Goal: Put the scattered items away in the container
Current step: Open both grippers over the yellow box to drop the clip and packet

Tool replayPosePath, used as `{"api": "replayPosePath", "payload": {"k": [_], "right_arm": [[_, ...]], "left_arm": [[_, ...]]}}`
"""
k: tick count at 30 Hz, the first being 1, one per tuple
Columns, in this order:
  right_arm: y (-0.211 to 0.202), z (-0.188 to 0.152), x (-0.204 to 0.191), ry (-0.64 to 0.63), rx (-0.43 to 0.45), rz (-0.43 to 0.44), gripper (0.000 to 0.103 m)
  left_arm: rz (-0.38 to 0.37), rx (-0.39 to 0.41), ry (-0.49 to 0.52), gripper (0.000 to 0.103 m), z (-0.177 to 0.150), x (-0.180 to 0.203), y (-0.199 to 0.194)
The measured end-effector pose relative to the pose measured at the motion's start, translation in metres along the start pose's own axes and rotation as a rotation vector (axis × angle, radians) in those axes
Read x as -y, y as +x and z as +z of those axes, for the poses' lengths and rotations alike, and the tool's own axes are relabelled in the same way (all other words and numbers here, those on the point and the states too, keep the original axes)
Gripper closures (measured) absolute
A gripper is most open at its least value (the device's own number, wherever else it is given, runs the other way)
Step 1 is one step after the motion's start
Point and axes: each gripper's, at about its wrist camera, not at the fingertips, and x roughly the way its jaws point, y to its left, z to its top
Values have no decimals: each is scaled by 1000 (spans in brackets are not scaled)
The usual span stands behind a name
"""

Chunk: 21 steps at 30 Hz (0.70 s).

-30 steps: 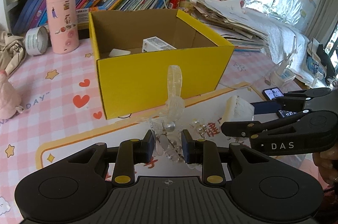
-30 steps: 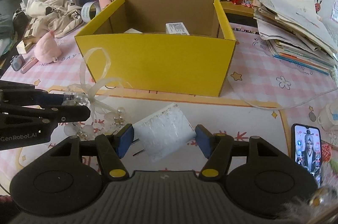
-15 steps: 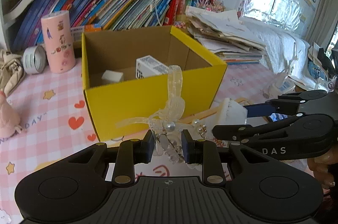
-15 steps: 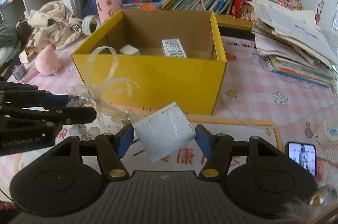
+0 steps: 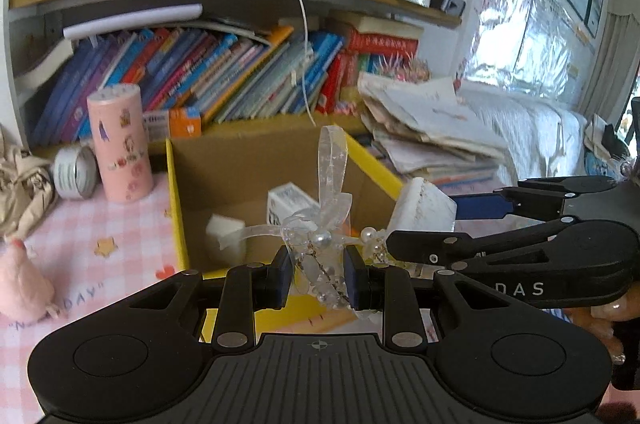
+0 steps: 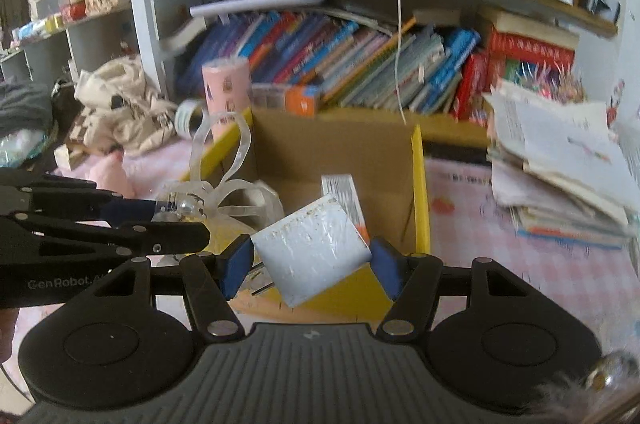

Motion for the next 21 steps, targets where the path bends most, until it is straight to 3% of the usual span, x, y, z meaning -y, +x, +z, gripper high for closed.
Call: {"api": "replayPosePath", "payload": {"k": [9,13,21], "right_arm": [[51,39,12,-66,-5,16,41],[73,56,18,-95,-7,24,41],[149,65,32,-167,-155,16,41]], "left_arm": [[75,41,53,78,33,-16,26],[118,-9,93,78,40,-26,58],[152,-127,145,77,36,-35,109]]}}
